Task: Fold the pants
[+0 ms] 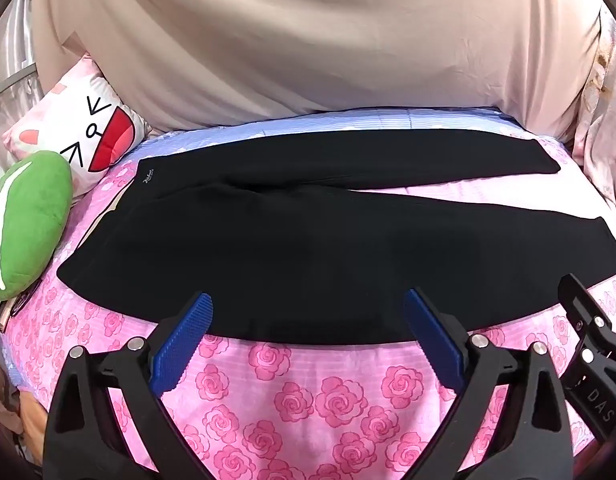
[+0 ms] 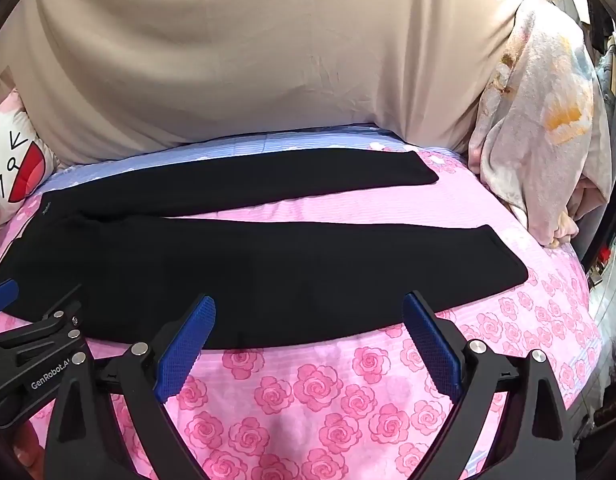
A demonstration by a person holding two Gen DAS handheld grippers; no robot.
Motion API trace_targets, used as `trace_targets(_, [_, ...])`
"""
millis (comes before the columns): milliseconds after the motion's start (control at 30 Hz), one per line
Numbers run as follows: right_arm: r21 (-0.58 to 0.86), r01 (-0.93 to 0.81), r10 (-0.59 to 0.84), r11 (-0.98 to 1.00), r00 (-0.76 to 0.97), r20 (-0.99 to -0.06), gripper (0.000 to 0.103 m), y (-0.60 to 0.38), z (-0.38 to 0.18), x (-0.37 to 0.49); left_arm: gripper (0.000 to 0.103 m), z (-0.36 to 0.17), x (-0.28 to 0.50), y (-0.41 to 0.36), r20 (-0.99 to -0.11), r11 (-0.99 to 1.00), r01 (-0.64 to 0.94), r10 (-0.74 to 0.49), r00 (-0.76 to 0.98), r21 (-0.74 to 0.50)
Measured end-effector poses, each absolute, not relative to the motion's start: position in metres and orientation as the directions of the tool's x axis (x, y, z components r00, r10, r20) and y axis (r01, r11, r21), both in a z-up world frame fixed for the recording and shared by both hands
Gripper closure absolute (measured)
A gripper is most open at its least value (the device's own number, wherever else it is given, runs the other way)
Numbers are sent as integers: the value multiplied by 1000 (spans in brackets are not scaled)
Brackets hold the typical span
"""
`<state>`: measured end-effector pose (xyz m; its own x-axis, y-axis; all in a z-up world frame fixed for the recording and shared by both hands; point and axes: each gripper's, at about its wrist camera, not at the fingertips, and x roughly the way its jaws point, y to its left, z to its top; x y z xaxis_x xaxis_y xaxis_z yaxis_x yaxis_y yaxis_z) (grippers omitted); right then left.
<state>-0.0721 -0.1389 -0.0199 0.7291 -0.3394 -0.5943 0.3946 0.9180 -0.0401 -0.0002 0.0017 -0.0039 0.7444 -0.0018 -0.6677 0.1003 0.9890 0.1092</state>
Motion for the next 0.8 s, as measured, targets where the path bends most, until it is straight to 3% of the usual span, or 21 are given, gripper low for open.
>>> trace_targets(800, [-32, 382, -321, 924, 725, -610, 10, -143, -25, -64, 8, -13, 11, 5, -684, 989, 94, 11, 730, 116])
